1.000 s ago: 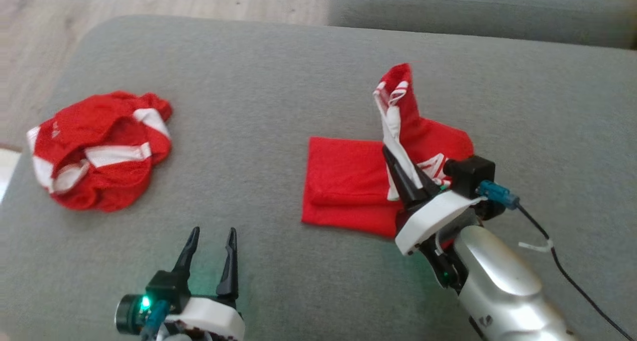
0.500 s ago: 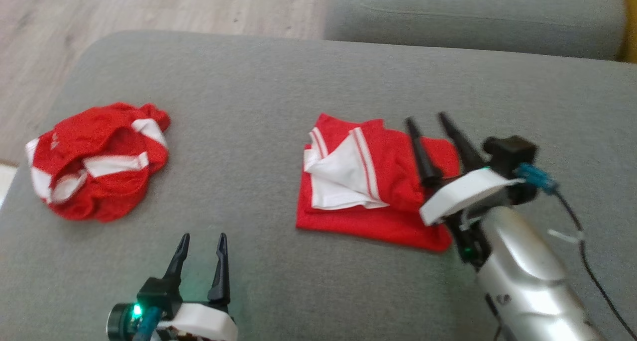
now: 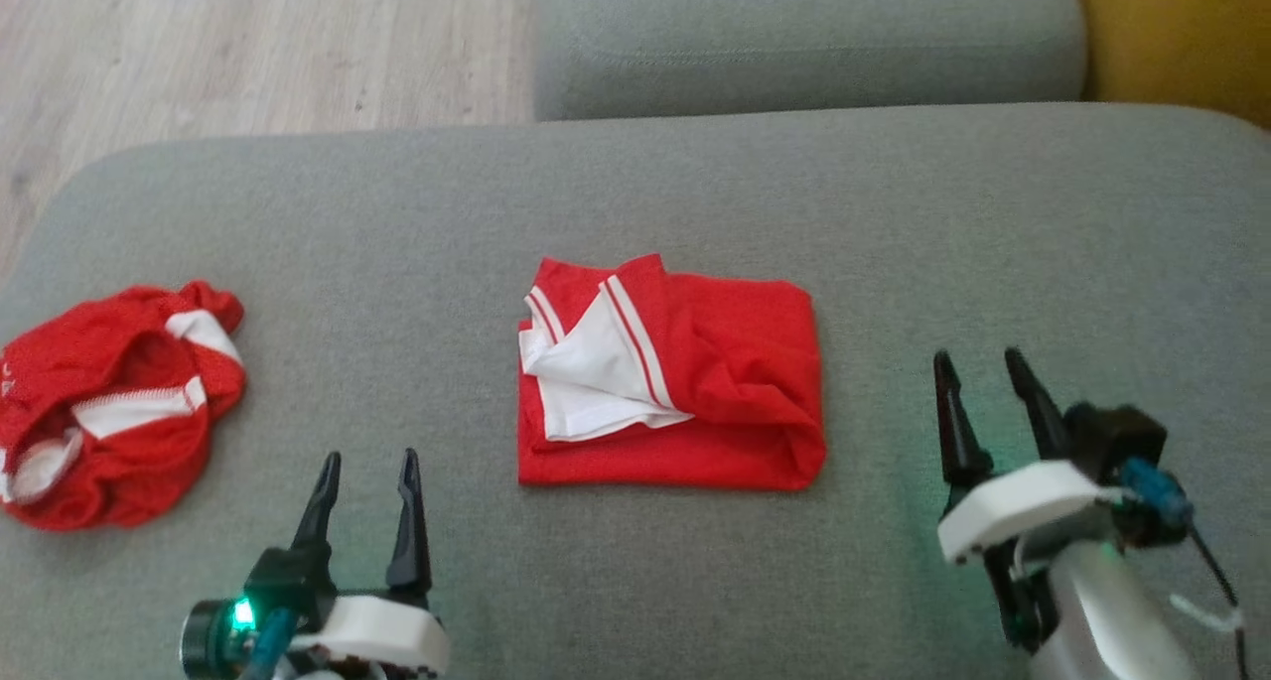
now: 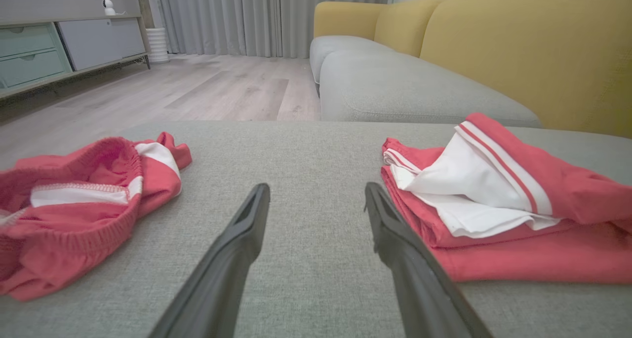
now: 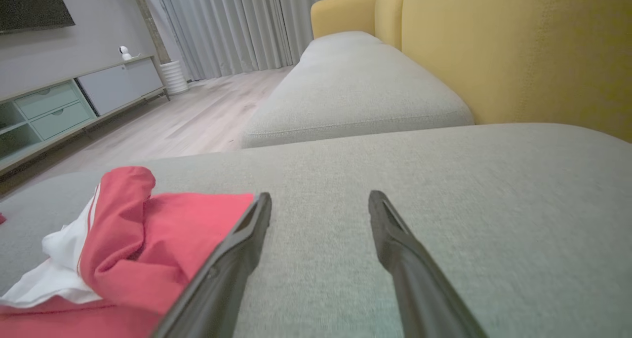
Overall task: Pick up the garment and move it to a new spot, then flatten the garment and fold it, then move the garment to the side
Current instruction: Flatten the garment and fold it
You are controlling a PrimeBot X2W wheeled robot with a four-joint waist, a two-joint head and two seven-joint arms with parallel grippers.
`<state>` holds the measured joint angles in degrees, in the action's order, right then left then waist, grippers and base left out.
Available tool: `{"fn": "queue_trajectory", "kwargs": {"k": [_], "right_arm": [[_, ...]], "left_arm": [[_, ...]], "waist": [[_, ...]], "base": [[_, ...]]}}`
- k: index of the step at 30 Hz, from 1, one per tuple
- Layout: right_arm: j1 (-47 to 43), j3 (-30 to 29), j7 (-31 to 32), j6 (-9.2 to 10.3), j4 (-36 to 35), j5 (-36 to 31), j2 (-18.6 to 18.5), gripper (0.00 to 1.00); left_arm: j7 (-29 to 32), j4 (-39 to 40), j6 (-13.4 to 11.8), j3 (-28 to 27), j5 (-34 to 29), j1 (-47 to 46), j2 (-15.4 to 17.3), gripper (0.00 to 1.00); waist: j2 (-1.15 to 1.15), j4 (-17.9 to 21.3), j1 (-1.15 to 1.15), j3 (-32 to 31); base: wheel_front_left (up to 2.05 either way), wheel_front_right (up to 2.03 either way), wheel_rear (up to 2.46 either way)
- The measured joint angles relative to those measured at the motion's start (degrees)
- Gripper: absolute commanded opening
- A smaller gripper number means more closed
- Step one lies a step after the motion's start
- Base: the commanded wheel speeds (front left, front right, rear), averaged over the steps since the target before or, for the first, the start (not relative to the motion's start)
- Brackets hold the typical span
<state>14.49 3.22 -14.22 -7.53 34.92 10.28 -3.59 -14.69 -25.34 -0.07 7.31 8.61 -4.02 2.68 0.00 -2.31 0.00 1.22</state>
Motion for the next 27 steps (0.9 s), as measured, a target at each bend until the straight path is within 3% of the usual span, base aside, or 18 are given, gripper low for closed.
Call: {"fn": "queue_trajectory", "kwargs": {"k": [7, 16, 17, 18, 19, 27], "right_arm": [[-5.25, 0.03, 0.00, 0.00, -0.16, 0.32, 0.52, 1.00], [-5.45, 1.47, 0.00, 0.00, 0.23, 1.46, 0.60, 1.00], [-5.20, 2.64, 0.00, 0.00, 0.74, 2.18, 0.60, 0.69], [-4.65, 4.07, 0.00, 0.00, 1.41, 2.70, 0.60, 0.09], [-3.86, 5.44, 0.00, 0.00, 2.05, 2.82, 0.62, 0.00], [14.40, 10.11, 0.00, 0.00, 11.29, 2.94, 0.23, 0.00]], "left_arm": [[0.00, 1.45, -0.91, -0.14, 0.58, 3.99, 0.01, 1.00], [0.00, 1.49, -0.92, 0.16, 0.58, 4.24, 0.01, 1.00], [0.00, 1.48, -0.91, 0.27, 0.74, 4.23, 0.02, 1.00], [0.00, 1.48, -0.91, 0.40, 1.05, 4.20, 0.01, 1.00], [0.00, 1.47, -0.91, 0.59, 1.16, 4.13, 0.02, 1.00], [0.00, 1.19, -0.46, 4.30, 2.59, 0.16, -0.01, 1.00]], "waist": [[0.00, 1.30, 0.00, -1.52], [0.00, 0.40, 0.00, -0.61], [0.00, 0.18, 0.00, -0.40], [0.00, -0.05, 0.00, -0.10], [0.00, -0.33, 0.00, 0.23], [0.00, -6.51, 0.02, 4.42]], "base": [[0.00, 0.00, 0.00], [0.00, 0.00, 0.00], [0.00, 0.00, 0.00], [0.00, 0.00, 0.00], [0.00, 0.00, 0.00], [0.00, 0.00, 0.00]]}}
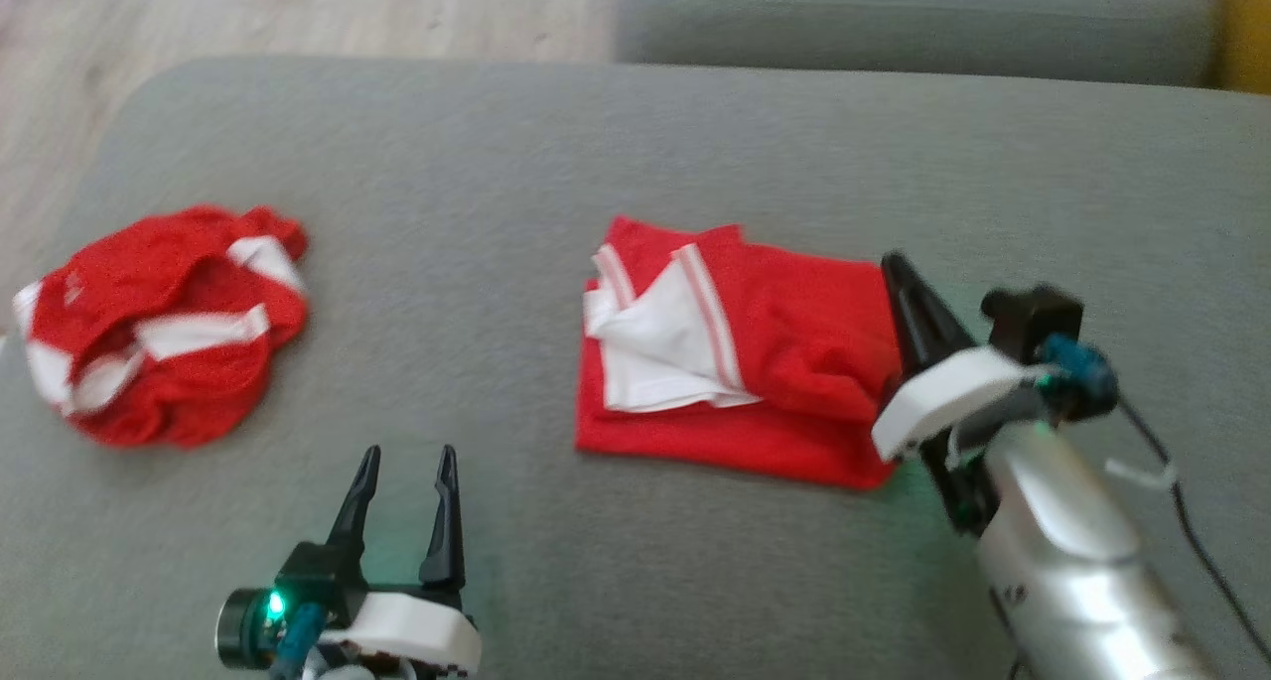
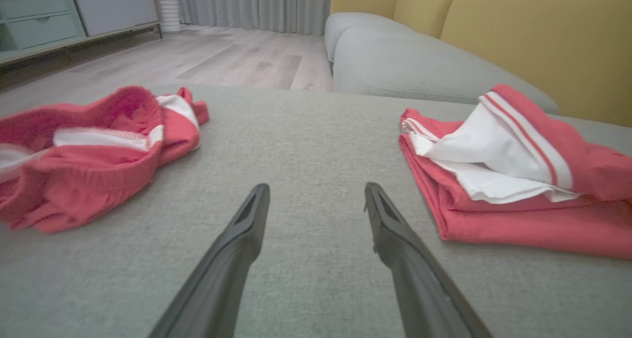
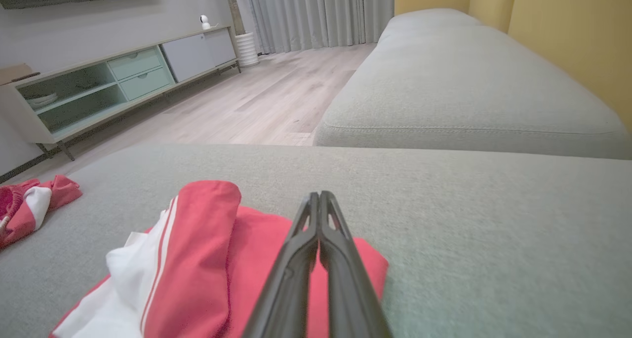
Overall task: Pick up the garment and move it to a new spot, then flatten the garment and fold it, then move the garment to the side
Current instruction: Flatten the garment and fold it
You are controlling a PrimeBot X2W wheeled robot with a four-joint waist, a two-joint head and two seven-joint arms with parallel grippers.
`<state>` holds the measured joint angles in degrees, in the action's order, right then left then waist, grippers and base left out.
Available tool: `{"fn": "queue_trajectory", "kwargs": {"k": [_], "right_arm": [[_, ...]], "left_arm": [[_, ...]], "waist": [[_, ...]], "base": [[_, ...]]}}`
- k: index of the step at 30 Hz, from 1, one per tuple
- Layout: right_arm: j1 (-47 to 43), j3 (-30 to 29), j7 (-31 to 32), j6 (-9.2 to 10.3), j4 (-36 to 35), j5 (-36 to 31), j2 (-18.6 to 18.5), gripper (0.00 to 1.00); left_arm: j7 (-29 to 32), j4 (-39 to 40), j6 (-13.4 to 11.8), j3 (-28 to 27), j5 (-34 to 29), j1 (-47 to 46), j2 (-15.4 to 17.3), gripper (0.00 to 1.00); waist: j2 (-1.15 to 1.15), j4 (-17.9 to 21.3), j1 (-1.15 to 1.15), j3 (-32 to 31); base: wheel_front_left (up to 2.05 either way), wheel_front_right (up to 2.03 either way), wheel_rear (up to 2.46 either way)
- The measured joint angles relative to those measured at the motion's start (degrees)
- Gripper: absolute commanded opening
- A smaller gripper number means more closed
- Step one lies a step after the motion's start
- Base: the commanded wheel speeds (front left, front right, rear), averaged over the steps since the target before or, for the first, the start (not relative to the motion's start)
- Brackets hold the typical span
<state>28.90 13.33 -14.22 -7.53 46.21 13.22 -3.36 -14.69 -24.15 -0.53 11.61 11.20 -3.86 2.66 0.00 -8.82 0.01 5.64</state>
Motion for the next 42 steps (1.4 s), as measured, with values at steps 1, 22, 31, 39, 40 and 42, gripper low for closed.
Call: {"fn": "queue_trajectory", "kwargs": {"k": [1, 22, 31, 39, 40, 42], "right_arm": [[1.13, 0.30, 0.01, 0.00, 1.30, 0.21, -0.54, 0.00], [8.98, 15.60, 0.00, 0.00, 12.19, 1.70, -5.84, 0.00], [6.11, 35.75, 0.00, 0.00, 3.53, 11.55, -7.25, 0.00], [5.78, 53.75, 1.77, 0.00, -5.44, 31.18, -9.28, 0.00], [6.03, 54.27, 1.46, 0.00, -6.04, 32.99, -9.69, 0.00], [6.65, 54.51, 0.60, 0.00, -6.55, 35.77, -10.77, 0.00]], "left_arm": [[0.00, -0.02, -0.03, 0.14, 0.26, -0.20, 0.01, 1.00], [0.00, 1.54, -0.99, 3.19, 3.02, -2.86, -0.02, 1.00], [0.00, 1.52, -1.02, 3.13, 3.01, -2.77, -0.02, 1.00], [0.00, 1.08, -0.90, 2.47, 2.80, -2.16, 0.00, 1.00], [0.00, 1.03, -0.88, 2.11, 2.64, -1.86, -0.01, 1.00], [0.00, 0.80, -0.79, 1.26, 2.18, -1.21, 0.01, 1.00]], "waist": [[0.00, -0.88, 0.00, 0.35], [0.00, -9.82, 0.00, 6.87], [0.00, -9.40, -0.02, 4.55], [0.00, -8.87, -0.02, 2.30], [0.00, -8.67, -0.02, 2.08], [0.00, -8.20, -0.02, 1.54]], "base": [[0.00, 0.00, 0.00], [0.00, 0.00, 0.00], [0.00, 0.00, 0.00], [0.00, 0.00, 0.00], [0.00, 0.00, 0.00], [0.00, 0.00, 0.00]]}}
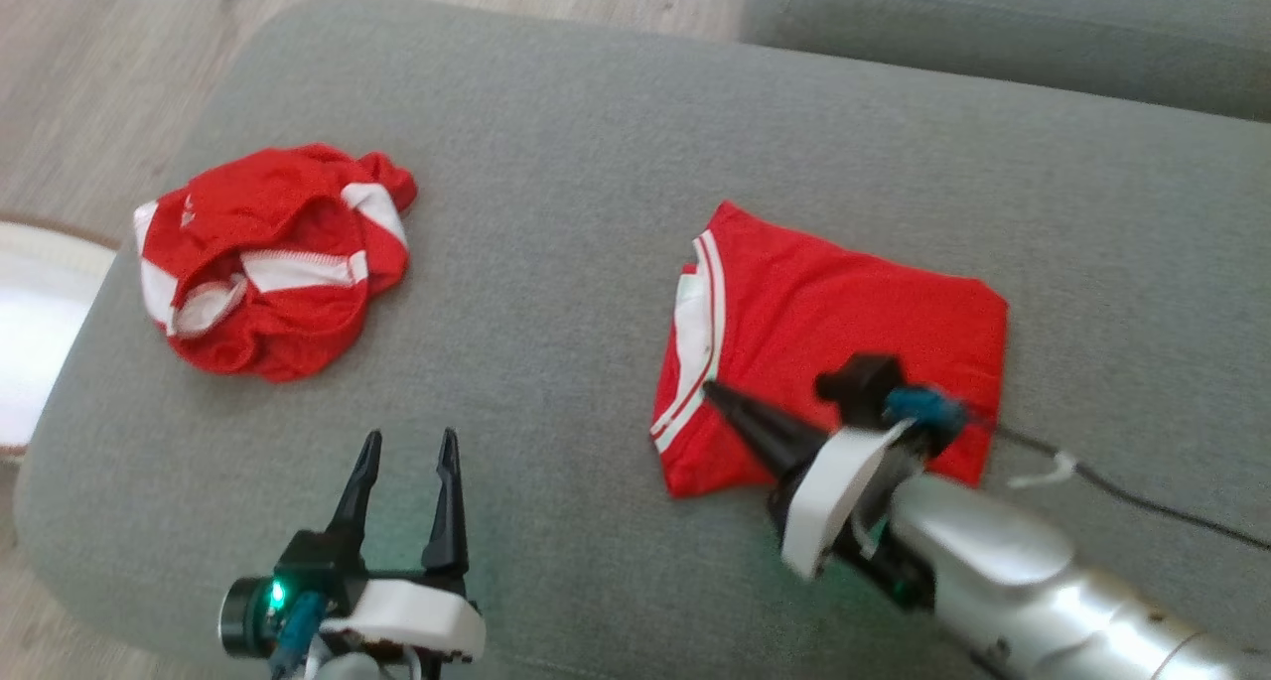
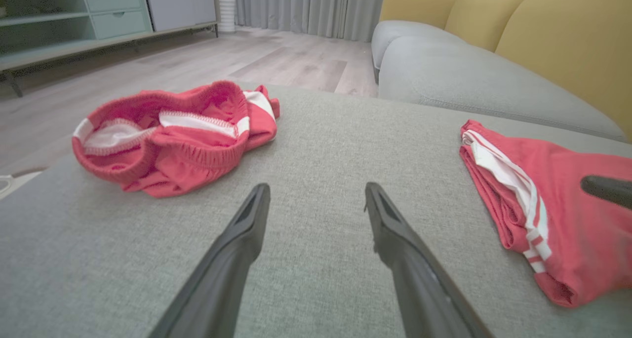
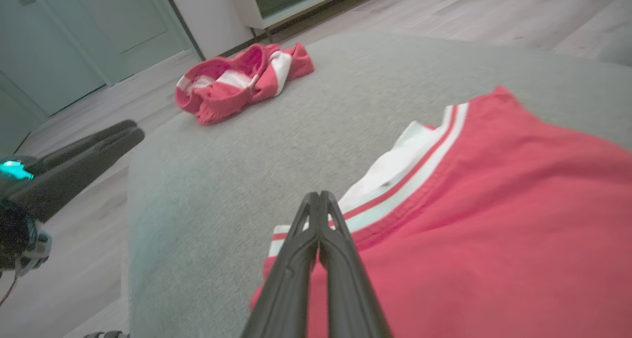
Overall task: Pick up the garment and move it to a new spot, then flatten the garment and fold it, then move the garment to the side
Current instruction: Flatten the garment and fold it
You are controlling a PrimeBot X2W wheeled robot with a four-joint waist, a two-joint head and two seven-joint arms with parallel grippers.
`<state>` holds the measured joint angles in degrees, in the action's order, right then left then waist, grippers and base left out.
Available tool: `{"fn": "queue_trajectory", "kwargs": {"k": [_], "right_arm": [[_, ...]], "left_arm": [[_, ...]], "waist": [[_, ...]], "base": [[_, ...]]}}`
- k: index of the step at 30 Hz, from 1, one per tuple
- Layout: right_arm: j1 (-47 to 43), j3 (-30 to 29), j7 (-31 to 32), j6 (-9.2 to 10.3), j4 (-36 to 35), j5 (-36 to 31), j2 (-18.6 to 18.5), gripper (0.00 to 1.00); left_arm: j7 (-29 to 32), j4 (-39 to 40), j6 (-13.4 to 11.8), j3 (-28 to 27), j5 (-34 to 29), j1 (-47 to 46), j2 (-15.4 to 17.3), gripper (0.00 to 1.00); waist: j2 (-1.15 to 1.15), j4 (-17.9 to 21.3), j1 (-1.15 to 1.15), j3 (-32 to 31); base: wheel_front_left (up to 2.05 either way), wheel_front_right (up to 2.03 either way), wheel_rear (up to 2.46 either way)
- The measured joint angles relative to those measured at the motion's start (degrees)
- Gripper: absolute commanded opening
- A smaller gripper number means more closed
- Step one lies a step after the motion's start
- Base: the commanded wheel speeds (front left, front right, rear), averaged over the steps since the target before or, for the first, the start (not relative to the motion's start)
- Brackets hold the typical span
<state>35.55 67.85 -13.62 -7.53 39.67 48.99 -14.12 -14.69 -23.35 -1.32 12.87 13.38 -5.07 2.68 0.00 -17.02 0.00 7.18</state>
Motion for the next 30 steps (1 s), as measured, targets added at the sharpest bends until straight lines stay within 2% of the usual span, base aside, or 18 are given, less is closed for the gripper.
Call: {"fn": "queue_trajectory", "kwargs": {"k": [2, 4, 7, 11, 14, 18, 19, 20, 21, 22, 30], "right_arm": [[0.69, -1.91, -0.38, 0.00, 0.49, 0.98, -0.58, 0.00], [0.81, -8.02, -0.56, 0.00, 1.16, 0.08, -0.58, 0.00], [0.41, -20.80, -0.58, 0.00, 3.01, -4.98, -0.52, 0.00], [-3.92, -34.18, -0.59, 0.00, 3.92, -13.88, 0.34, 0.00], [-9.55, -41.46, -0.58, 0.00, 3.70, -19.59, 2.18, 0.00], [-15.38, -48.21, -0.58, 0.00, 2.48, -25.20, 4.74, 0.00], [-16.36, -49.58, -0.59, 0.00, 2.09, -26.39, 5.38, 0.06], [-17.12, -50.81, -0.58, 0.00, 1.72, -27.51, 6.00, 0.30], [-17.88, -52.13, -0.58, 0.00, 1.37, -28.48, 6.57, 0.50], [-18.67, -53.39, -0.59, 0.00, 0.92, -29.59, 7.05, 1.00], [-23.81, -60.54, -0.58, 0.00, -1.78, -35.35, 9.70, 1.00]], "left_arm": [[0.00, 0.03, 0.15, -0.52, -0.48, 0.63, 0.01, 1.00], [0.00, 0.01, 0.29, -1.40, -1.05, 1.12, -0.03, 1.00], [-0.01, 0.03, 0.36, -2.46, -1.83, 1.60, 0.03, 1.00], [0.00, -0.11, 0.86, -3.83, -2.56, 2.00, 0.05, 1.00], [0.00, -0.37, 0.92, -4.21, -2.96, 2.04, 0.00, 1.00], [-0.01, -0.41, 0.91, -5.49, -3.35, 2.23, 0.05, 1.00], [0.00, -0.40, 0.89, -5.60, -3.36, 2.36, 0.04, 1.00], [-0.01, -0.38, 0.88, -5.67, -3.36, 2.63, 0.01, 1.00], [0.00, -0.42, 0.88, -5.71, -3.39, 2.99, 0.00, 1.00], [0.00, -0.51, 0.87, -5.78, -3.60, 3.41, 0.00, 1.00], [0.00, -0.63, 0.81, -6.02, -4.41, 4.58, 0.01, 1.00]], "waist": [[0.00, 0.70, 0.00, -0.66], [0.00, 1.63, 0.00, -1.29], [0.00, 3.38, 0.00, -2.34], [0.00, 6.06, 0.00, -3.79], [0.00, 8.11, 0.00, -4.87], [0.00, 10.73, 0.00, -6.10], [0.00, 11.37, 0.00, -6.34], [0.00, 11.98, 0.00, -6.56], [0.00, 12.55, 0.00, -6.77], [0.00, 13.10, 0.00, -6.98], [0.00, 15.41, 0.00, -8.12]], "base": [[0.00, 0.00, 0.00], [0.00, 0.00, 0.00], [0.00, 0.00, 0.00], [0.00, 0.00, 0.00], [0.00, 0.00, 0.00], [0.00, 0.00, 0.00], [0.00, 0.00, 0.00], [0.00, 0.00, 0.00], [0.00, 0.00, 0.00], [0.00, 0.00, 0.00], [0.00, 0.00, 0.00]]}}
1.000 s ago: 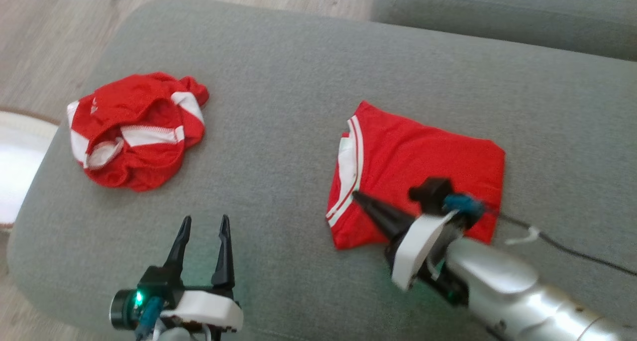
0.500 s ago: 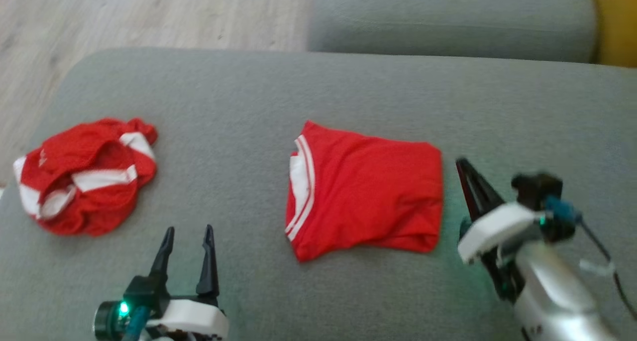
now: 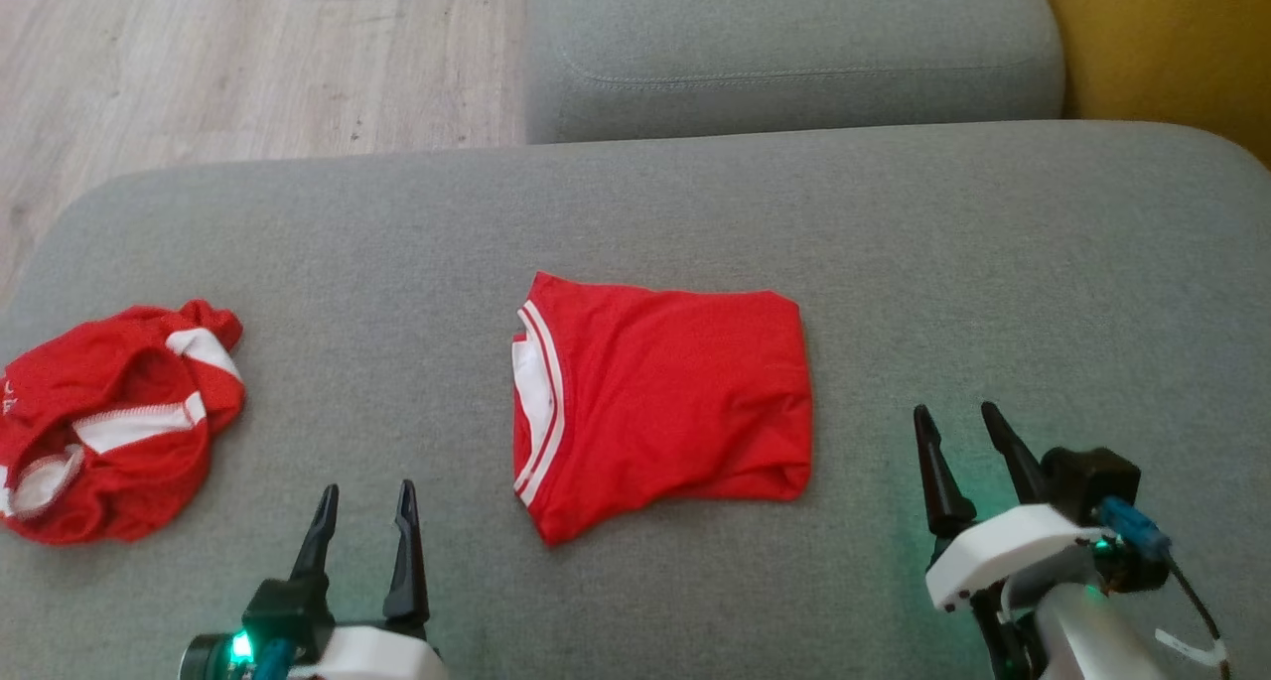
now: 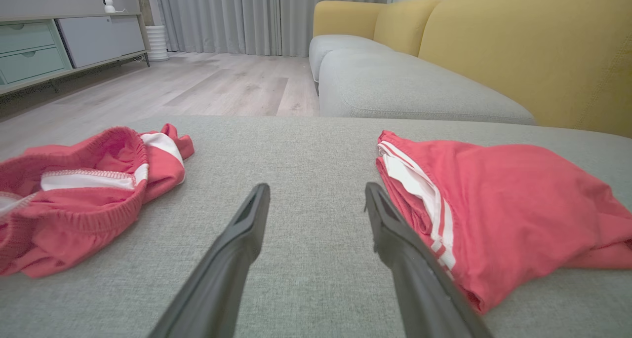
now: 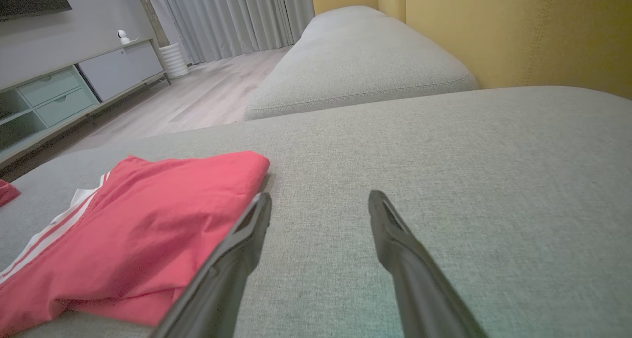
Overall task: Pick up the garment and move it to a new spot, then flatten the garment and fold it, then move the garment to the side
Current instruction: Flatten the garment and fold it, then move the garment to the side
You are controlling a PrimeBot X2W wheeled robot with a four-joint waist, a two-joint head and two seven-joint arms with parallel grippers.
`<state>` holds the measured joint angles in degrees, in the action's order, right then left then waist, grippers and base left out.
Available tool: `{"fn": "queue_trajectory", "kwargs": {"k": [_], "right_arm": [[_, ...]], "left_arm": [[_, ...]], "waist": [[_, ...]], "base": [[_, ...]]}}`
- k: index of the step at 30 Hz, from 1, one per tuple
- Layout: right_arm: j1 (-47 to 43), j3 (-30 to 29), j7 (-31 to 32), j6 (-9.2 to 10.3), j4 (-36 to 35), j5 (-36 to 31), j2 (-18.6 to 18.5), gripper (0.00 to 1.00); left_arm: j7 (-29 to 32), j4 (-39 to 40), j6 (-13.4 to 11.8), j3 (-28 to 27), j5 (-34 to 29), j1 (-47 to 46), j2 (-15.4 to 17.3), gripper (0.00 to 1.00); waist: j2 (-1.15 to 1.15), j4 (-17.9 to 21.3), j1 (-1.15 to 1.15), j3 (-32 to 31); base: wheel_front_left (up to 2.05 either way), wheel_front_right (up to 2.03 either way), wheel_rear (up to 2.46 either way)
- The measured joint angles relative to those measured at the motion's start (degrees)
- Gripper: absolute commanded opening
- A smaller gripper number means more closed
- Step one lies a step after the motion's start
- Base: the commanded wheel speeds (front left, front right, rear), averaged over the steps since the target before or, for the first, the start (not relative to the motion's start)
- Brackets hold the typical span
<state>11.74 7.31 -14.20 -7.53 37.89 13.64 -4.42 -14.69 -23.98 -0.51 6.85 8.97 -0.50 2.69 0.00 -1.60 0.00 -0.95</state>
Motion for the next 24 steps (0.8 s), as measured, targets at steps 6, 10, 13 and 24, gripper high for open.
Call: {"fn": "queue_trajectory", "kwargs": {"k": [6, 10, 13, 24], "right_arm": [[-1.42, -1.87, 0.00, 0.00, -1.15, -1.48, 0.86, 1.00], [-1.65, -1.91, -0.01, 0.00, -1.40, -1.94, 1.14, 1.00], [-1.55, -0.08, 0.00, 0.00, -0.60, -0.81, 1.22, 1.00], [12.54, 8.75, 0.00, 0.00, 10.49, 5.71, 1.27, 1.00]], "left_arm": [[0.00, 0.15, -0.02, -0.33, -0.47, 1.01, 0.00, 1.00], [0.00, 0.33, -0.05, -0.45, -0.47, 1.16, 0.01, 1.00], [0.00, 0.38, -0.03, -0.09, -0.47, 1.09, 0.01, 1.00], [0.00, 0.37, 0.52, 3.53, -0.42, -1.92, 0.00, 1.00]], "waist": [[0.00, 0.61, 0.00, -0.24], [0.00, 0.52, 0.00, -0.01], [0.00, -0.08, 0.00, 0.76], [0.00, -4.61, 0.02, 6.14]], "base": [[0.00, 0.00, 0.00], [0.00, 0.00, 0.00], [0.00, 0.00, 0.00], [0.00, 0.00, 0.00]]}}
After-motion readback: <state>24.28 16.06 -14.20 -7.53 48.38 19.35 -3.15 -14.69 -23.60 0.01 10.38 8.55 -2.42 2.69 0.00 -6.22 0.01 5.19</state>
